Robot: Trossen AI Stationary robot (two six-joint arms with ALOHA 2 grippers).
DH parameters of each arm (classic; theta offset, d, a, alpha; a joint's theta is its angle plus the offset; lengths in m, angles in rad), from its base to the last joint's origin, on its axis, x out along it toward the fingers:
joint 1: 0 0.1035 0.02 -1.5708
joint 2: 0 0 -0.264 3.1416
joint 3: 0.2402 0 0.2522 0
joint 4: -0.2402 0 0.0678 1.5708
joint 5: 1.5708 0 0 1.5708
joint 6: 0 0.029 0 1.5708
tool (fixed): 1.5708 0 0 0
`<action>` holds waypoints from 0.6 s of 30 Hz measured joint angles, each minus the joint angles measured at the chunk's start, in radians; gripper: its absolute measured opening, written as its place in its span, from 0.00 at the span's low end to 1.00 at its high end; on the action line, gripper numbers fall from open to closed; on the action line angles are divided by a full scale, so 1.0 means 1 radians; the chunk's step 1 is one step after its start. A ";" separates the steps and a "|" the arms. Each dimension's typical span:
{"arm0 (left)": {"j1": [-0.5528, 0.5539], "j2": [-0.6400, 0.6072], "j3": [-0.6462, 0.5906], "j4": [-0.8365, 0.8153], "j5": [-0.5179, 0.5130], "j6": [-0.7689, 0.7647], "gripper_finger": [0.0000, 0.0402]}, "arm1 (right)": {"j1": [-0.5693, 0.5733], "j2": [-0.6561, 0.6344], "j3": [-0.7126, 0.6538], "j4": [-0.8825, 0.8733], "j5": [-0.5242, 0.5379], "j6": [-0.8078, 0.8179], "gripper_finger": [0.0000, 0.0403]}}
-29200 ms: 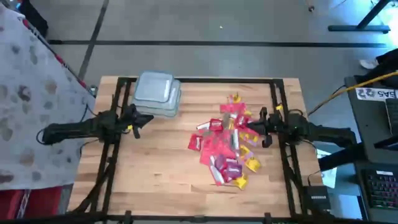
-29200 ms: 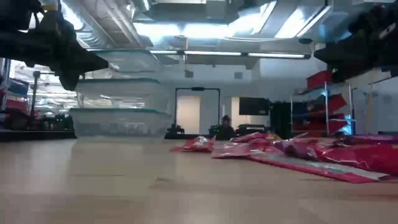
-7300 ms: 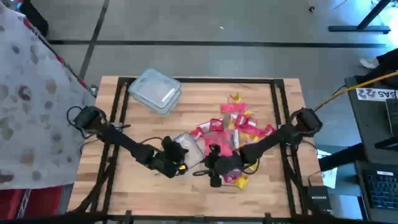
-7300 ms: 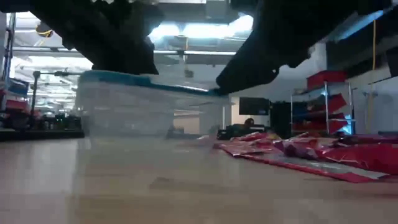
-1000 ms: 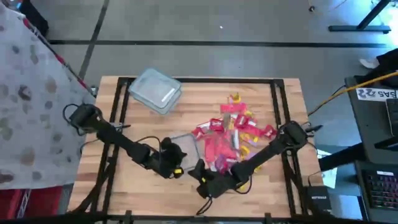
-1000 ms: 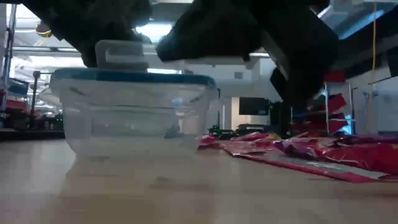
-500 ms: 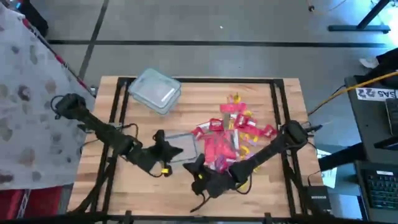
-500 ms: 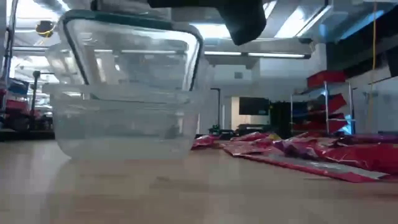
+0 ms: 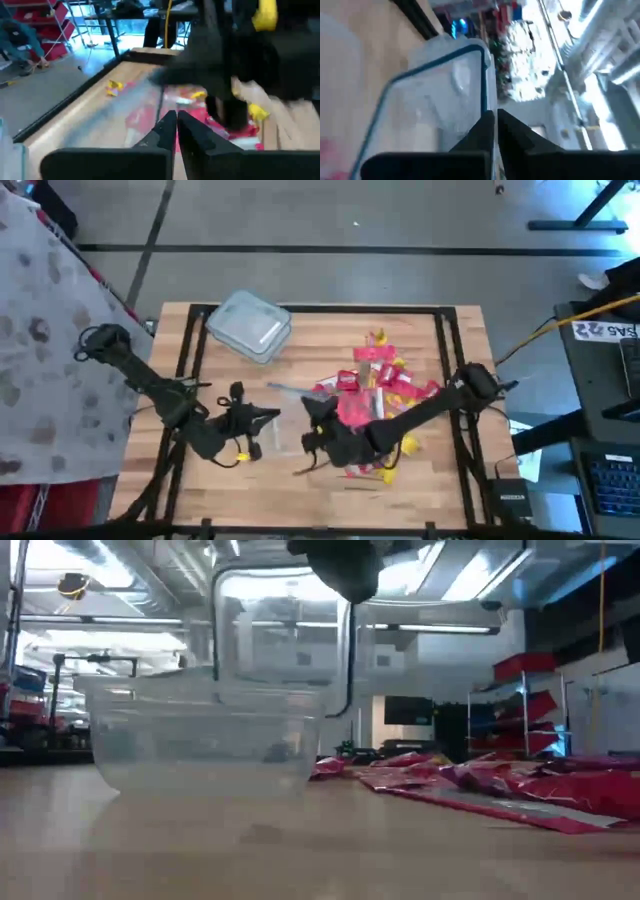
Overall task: Sort candy
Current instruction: Open the square transparent bin
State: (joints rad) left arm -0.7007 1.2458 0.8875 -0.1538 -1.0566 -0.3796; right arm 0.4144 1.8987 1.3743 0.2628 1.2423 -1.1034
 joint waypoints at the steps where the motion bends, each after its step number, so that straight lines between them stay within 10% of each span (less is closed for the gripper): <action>1: -0.001 0.002 0.000 -0.015 0.000 -0.014 0.00 | -0.014 -0.016 0.000 -0.017 0.000 -0.006 0.00; 9: -0.015 0.044 0.000 -0.054 -0.002 -0.065 0.00 | -0.191 -0.105 -0.059 -0.233 -0.125 0.050 0.00; 18: -0.020 0.115 0.000 -0.048 -0.002 -0.093 0.00 | -0.307 -0.054 -0.272 -0.083 -0.248 0.084 0.00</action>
State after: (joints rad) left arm -0.7204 1.3612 0.8875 -0.2016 -1.0582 -0.4730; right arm 0.1078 1.8447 1.1023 0.1802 0.9945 -1.0192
